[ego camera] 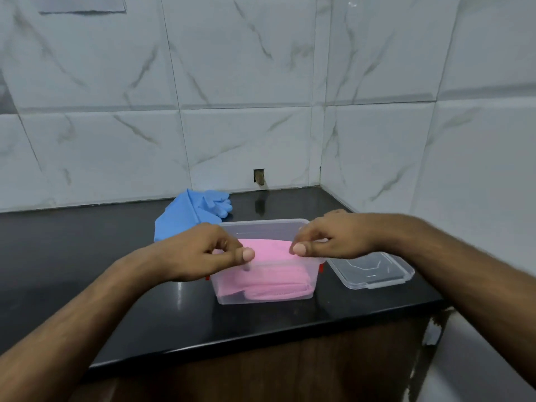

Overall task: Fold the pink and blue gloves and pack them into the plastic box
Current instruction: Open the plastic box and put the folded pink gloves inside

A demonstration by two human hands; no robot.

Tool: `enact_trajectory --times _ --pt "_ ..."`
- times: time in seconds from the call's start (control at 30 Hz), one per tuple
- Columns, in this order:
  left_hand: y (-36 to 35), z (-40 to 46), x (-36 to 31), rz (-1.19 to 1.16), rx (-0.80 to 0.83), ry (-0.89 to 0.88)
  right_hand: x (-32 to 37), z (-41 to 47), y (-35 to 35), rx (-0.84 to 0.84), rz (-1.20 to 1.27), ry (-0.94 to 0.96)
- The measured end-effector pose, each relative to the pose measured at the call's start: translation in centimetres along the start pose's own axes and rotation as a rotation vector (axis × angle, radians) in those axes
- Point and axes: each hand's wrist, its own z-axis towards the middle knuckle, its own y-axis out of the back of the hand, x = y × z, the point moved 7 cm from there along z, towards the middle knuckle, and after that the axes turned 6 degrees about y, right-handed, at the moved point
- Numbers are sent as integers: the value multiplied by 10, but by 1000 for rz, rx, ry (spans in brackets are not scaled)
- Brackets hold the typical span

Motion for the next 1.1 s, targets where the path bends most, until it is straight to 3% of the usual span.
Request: enact_trajectory --times 0.1,0.2,0.4,0.57,0.67,0.87,1.1 --pt "-16 -9 4 154 24 -41 -5 -16 -13 -112 115 82" --pt "-19 -3 12 294 -51 -46 -5 -23 -26 -270 172 155" --pt "-15 17 42 224 -186 45 -3 -18 -44 -533 26 126" --pt "-28 23 53 235 -484 38 -3 -16 -52 -789 18 76" --pt "-45 31 61 212 -550 67 2 -10 -55 -885 -20 -9" --pt "-53 57 71 276 -549 140 17 10 -53 -967 -213 -210" --pt "-58 80 82 320 -469 218 23 41 -51 -851 -369 -338"
